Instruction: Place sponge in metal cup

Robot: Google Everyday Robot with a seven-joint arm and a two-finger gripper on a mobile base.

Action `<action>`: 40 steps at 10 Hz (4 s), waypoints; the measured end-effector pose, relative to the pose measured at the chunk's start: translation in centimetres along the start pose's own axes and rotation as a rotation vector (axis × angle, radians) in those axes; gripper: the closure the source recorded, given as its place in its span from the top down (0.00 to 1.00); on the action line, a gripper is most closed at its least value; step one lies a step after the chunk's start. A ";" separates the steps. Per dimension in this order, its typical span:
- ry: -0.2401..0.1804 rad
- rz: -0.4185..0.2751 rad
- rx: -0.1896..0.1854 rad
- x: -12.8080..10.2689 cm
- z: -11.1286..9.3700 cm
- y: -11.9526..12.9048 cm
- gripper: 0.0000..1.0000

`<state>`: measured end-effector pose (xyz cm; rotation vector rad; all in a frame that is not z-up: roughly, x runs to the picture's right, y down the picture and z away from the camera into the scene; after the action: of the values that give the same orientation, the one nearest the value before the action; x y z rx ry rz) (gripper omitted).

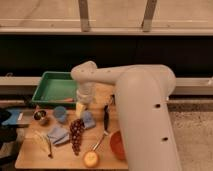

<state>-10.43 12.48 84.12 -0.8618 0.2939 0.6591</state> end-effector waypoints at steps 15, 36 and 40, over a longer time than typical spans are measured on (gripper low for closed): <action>0.042 0.172 0.078 2.7 0.6 -3.6 0.80; -0.055 0.128 0.101 1.9 -3.0 -2.6 0.00; -0.274 0.135 0.139 2.5 -9.5 -3.2 0.00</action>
<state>-6.25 4.59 78.86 -0.6133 0.1493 0.8622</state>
